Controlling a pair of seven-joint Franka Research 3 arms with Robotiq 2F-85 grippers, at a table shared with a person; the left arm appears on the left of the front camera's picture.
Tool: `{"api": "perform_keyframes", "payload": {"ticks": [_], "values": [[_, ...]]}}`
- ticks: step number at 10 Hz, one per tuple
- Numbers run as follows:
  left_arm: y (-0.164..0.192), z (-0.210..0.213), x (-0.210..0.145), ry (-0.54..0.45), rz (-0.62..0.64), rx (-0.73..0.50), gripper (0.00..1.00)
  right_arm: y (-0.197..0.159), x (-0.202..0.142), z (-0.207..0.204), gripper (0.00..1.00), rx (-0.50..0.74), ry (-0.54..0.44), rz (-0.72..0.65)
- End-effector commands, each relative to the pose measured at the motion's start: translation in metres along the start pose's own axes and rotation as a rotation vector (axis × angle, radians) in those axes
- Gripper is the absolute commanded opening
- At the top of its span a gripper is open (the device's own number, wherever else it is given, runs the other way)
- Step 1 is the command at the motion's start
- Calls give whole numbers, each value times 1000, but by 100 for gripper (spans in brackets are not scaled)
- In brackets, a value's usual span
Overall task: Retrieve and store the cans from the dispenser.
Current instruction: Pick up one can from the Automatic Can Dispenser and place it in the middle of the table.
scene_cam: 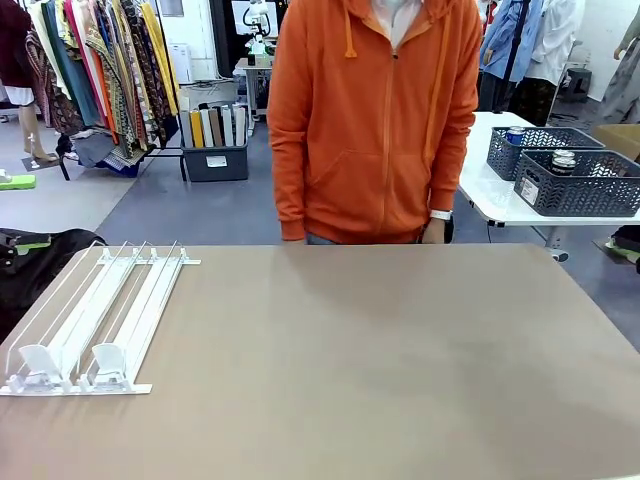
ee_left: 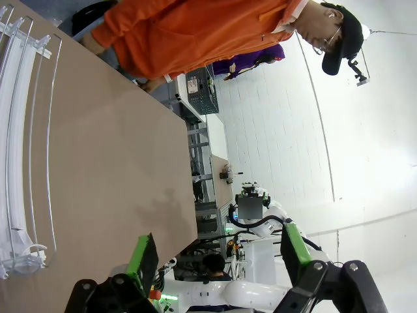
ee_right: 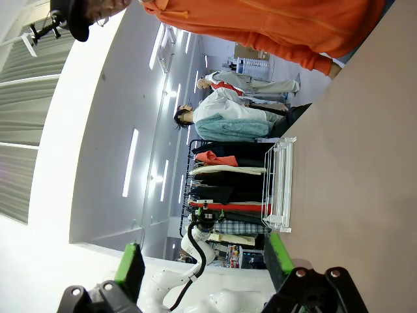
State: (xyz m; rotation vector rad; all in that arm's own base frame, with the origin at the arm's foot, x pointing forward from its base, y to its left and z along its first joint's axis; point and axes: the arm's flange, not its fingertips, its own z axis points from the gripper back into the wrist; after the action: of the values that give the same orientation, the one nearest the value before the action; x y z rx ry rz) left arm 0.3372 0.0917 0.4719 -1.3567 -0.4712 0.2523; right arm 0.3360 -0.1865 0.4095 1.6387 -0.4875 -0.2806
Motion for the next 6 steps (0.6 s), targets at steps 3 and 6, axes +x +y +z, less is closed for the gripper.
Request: {"api": "perform_keyframes", "payload": {"ticks": [3, 6], "values": [[-3, -2, -2, -12, 9, -18, 100, 1, -1, 0, 100, -3, 15, 8], [-3, -2, -2, -12, 9, -18, 100, 1, -1, 0, 100, -3, 15, 8]]}}
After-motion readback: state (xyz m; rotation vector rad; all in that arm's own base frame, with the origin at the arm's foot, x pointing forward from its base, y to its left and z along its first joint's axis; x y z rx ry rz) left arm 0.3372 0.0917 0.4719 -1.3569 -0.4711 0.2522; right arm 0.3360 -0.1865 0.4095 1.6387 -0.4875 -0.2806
